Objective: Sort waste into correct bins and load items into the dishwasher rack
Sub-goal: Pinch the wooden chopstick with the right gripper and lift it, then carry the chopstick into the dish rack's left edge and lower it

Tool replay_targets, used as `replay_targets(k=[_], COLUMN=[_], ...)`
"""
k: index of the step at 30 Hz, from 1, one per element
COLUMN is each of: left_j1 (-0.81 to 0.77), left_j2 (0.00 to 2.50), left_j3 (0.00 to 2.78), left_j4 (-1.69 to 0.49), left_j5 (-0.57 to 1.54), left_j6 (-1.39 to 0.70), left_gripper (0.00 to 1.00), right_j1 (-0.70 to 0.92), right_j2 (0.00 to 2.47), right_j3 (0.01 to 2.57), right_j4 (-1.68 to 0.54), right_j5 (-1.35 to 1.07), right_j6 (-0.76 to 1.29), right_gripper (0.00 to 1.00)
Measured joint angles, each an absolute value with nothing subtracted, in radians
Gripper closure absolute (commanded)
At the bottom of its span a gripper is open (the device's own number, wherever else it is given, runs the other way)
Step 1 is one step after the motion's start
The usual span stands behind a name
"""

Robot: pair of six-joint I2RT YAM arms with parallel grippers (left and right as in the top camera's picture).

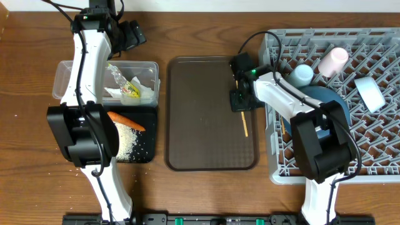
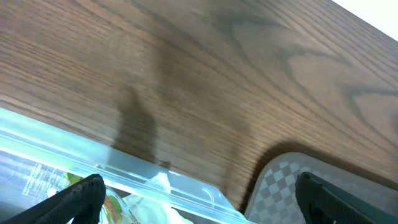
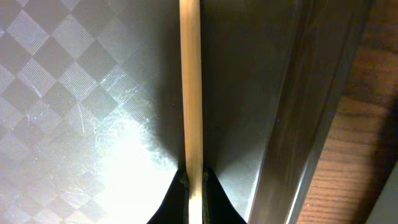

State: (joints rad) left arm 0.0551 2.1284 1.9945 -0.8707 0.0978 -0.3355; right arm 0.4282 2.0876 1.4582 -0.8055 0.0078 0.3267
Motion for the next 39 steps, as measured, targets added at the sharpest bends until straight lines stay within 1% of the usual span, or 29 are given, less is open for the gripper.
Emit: replay_targets(k=[4, 8, 13, 21, 29, 39], left_j1=[0.055, 0.055, 0.055, 0.055, 0.055, 0.055], left_j2=[2.128, 2.128, 2.128, 2.128, 2.128, 2.128], left_j3=[1.995, 1.995, 1.995, 1.995, 1.995, 1.995], left_j4=[-0.871, -0.871, -0.871, -0.871, -0.871, -0.871], left_j5=[0.098, 0.098, 0.098, 0.098, 0.098, 0.098], left_j6=[-0.336, -0.336, -0.336, -0.336, -0.336, -0.336], left_gripper=[0.02, 0.02, 0.02, 0.02, 0.02, 0.02], right_j1=[0.428, 0.428, 0.408, 0.252, 0.141, 0.128], right_j2=[2.090, 2.090, 2.090, 2.090, 2.090, 2.090], right_j3=[1.515, 1.635, 1.790, 1.933, 1.965, 1.965], right_j4=[-0.810, -0.828, -0.964, -1.160, -1.229, -1.233], right_j5=[0.013, 0.015, 0.015, 0.003, -0.039, -0.049], right_j6=[0.310, 0.300, 0.295, 0.277, 0.269, 0.244], right_gripper=[0.99, 0.99, 0.99, 0.99, 0.99, 0.99])
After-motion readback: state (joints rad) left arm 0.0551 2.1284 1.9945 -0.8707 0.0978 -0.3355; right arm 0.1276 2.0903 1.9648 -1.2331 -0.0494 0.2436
